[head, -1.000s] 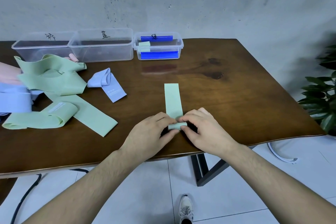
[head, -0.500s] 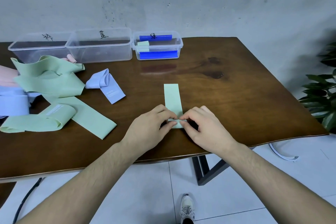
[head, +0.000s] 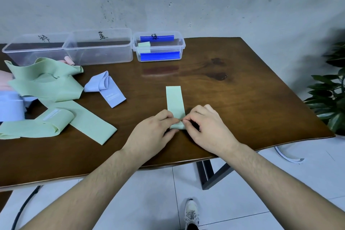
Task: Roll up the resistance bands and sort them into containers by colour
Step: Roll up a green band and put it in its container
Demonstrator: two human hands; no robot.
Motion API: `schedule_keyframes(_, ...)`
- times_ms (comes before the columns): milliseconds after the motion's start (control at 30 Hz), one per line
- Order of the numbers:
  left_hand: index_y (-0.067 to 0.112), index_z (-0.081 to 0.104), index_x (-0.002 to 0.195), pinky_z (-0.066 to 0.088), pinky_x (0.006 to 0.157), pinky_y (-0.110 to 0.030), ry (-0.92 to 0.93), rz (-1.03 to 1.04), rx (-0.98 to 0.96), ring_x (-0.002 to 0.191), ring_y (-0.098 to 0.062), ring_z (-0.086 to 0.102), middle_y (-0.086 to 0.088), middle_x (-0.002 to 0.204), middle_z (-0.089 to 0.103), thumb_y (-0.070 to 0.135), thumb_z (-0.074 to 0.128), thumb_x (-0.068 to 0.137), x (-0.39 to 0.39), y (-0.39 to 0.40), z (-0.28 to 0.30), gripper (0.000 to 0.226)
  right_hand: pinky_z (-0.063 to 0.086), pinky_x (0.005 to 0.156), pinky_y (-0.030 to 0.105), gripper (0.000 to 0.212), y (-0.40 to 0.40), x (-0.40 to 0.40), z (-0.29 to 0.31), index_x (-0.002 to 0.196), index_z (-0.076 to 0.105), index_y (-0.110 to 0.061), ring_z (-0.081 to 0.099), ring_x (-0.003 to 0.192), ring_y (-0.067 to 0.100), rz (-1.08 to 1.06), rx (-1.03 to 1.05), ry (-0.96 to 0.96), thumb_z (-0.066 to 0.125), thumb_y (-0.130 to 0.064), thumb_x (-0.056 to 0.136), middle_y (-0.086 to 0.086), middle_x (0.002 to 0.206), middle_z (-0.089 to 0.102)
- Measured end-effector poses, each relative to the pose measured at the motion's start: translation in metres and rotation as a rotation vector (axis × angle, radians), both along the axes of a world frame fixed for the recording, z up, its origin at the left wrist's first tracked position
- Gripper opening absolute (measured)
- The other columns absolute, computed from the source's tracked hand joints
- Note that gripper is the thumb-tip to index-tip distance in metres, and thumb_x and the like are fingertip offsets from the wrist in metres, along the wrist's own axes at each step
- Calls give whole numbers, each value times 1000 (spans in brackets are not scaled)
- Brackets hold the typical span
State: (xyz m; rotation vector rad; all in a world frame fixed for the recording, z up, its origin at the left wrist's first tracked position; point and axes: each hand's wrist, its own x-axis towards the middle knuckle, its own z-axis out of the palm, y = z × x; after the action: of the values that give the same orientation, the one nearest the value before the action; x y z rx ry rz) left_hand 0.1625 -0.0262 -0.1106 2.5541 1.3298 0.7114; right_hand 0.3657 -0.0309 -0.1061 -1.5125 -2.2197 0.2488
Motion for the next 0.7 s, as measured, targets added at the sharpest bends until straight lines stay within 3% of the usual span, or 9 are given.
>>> schedule_keyframes(133, 23, 68, 121, 47, 66, -23, 21, 30, -40, 75, -6, 53, 11, 112, 54, 38, 56, 98, 1, 6, 1, 30, 44, 95, 29, 29, -1, 2, 4, 126, 65, -31, 43, 107, 6, 32, 10, 16, 55, -40, 100, -17, 117, 57)
schedule_keyframes(233, 22, 66, 122, 44, 65, -22, 42, 37, -70, 73, -6, 47, 11, 115, 48, 38, 52, 99, 1, 10, 2, 31, 45, 95, 27, 28, 0, 3, 3, 123, 65, -33, 45, 105, 4, 95, -11, 9, 63, -38, 96, -18, 118, 60)
schedule_keyframes(433, 29, 59, 129, 35, 64, -5, -58, 72, -153, 70, 2, 50, 18, 116, 50, 38, 62, 95, -1, 9, -1, 36, 46, 99, 32, 29, 8, 5, -1, 125, 68, -28, 48, 104, 4, 88, -6, 12, 63, -34, 97, -14, 120, 64)
schedule_keyframes(533, 26, 62, 126, 32, 64, 0, -24, 61, -128, 72, -3, 45, 13, 121, 53, 34, 62, 95, -2, 11, -1, 32, 45, 99, 33, 31, 12, 6, -1, 128, 67, -28, 48, 104, 6, 96, 2, -10, 60, -36, 99, -14, 120, 64)
schedule_keyframes(700, 24, 62, 128, 38, 68, -10, -22, 72, -121, 76, -6, 51, 14, 120, 53, 34, 57, 98, 0, 14, -1, 32, 43, 96, 32, 35, 11, 7, -3, 130, 65, -30, 45, 105, 9, 93, 40, -20, 64, -38, 96, -17, 119, 61)
